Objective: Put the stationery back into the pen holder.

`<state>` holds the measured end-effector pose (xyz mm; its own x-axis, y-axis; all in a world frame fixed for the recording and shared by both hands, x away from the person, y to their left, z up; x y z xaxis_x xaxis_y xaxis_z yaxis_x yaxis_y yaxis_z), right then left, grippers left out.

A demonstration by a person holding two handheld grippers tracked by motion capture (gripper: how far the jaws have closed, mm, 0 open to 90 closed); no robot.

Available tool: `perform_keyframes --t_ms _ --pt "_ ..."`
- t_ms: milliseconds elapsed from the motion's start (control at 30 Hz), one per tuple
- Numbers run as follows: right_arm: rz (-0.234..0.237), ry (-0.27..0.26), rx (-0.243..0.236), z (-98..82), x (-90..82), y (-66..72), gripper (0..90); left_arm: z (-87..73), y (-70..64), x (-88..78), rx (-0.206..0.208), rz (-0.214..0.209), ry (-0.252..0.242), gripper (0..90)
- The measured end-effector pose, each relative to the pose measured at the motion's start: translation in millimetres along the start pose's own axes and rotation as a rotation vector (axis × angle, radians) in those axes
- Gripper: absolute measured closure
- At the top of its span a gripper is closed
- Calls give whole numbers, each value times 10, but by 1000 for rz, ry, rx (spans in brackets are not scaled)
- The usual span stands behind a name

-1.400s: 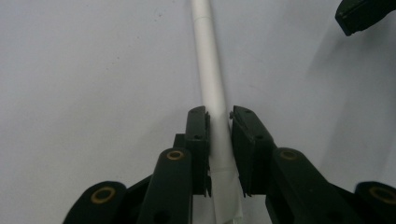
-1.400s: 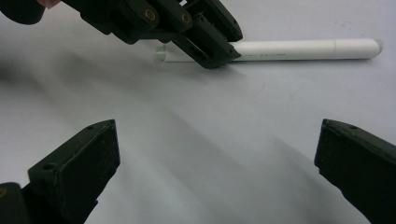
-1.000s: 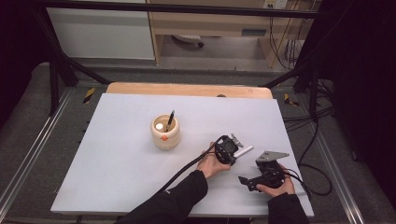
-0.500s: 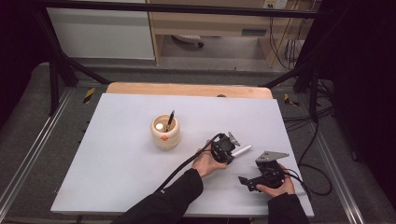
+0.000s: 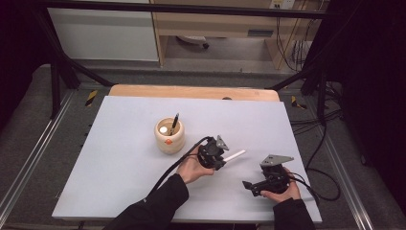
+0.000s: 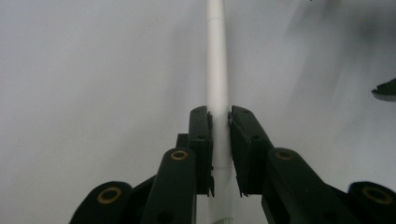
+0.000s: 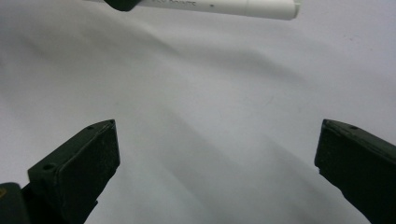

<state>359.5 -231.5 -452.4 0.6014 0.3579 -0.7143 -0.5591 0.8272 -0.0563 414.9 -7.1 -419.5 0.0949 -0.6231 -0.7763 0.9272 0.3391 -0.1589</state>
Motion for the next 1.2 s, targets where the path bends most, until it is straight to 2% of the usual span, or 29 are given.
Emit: perform_keyframes --t_ms 133,500,833,1067,1200 --pt "13 -4 -38 36 16 54 8 -114 20 -130 7 -4 -3 783" --pt "3 -11 -158 209 77 281 23 -430 78 -445 -5 -12 -6 783" --pt "-17 -13 -300 402 140 551 40 -669 135 -608 -25 -18 1 783" --pt "-27 -8 -412 547 175 704 42 -761 167 -709 -34 -17 3 783" --pt "-32 -12 -460 618 190 767 43 -801 200 -758 -38 -8 14 783"
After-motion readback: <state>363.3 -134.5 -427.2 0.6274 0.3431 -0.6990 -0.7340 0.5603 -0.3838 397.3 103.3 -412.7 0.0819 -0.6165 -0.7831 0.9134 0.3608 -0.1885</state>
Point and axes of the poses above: each handheld gripper's, and its own axes: x roughly forward along the jaws, z roughly out of its top, y roughly to its left, the point moved 2 cm from there along x, roughly forward along the jaws, and after that the axes turned 11 degrees about -z, right-handed, at the moved point
